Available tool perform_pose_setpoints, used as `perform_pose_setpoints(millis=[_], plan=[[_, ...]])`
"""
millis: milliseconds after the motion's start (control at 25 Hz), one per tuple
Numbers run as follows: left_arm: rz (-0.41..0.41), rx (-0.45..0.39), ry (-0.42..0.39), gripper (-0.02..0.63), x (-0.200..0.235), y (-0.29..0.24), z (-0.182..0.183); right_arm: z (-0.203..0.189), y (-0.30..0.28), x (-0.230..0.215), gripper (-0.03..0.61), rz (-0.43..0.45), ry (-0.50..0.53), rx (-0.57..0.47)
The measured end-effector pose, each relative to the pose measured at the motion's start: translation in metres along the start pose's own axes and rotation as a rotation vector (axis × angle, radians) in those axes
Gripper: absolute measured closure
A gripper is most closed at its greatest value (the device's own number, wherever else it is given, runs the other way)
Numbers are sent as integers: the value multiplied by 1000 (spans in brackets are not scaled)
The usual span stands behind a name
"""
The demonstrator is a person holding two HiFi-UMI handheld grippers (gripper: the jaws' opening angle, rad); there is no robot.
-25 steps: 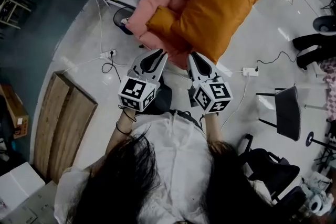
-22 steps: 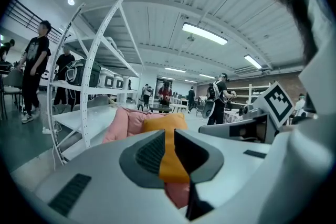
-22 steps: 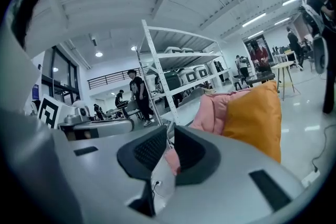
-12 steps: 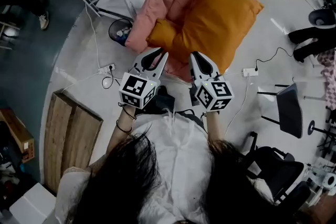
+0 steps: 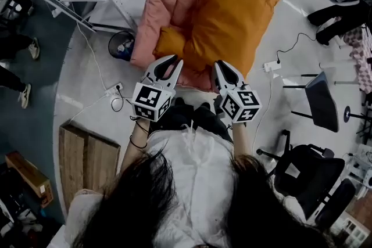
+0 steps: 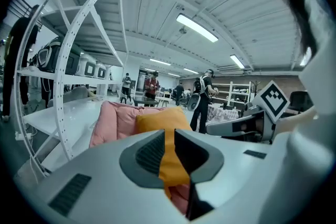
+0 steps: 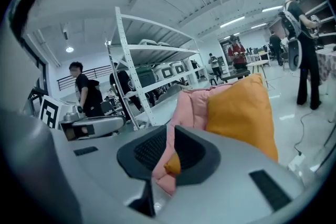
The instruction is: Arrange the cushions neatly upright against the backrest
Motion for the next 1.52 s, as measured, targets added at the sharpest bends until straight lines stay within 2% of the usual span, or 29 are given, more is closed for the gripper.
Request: perform_pose_setpoints(millis=[200, 560, 760, 960, 1200, 1320, 1520], plan=[[-38, 19, 5, 548, -3, -18, -1, -3, 6, -23, 522, -82, -37, 20], [-60, 48, -3, 546, -1, -44, 3, 0, -7, -57, 522, -90, -55, 35], [-105, 55, -18, 546, 3, -81, 12, -2, -4, -91, 522, -136, -87, 31], [-212, 80, -118, 546, -5, -141, 29, -10, 8, -137, 522, -200, -148, 42], [-342, 130, -236, 546, -11, -234, 60, -33, 23, -181, 522, -235, -211, 88], [-387, 161, -331, 543, -17, -285, 81, -47, 30, -199, 520, -244, -246, 113], [-495, 227, -476, 463, -35, -368, 111, -69, 39, -216, 520, -274, -320, 134]])
Point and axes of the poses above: the fingertips, and each gripper's own axes: y backward along the fingers, x to its left, z out of its top, the point moved 7 cm from there along y, backward along the fingers
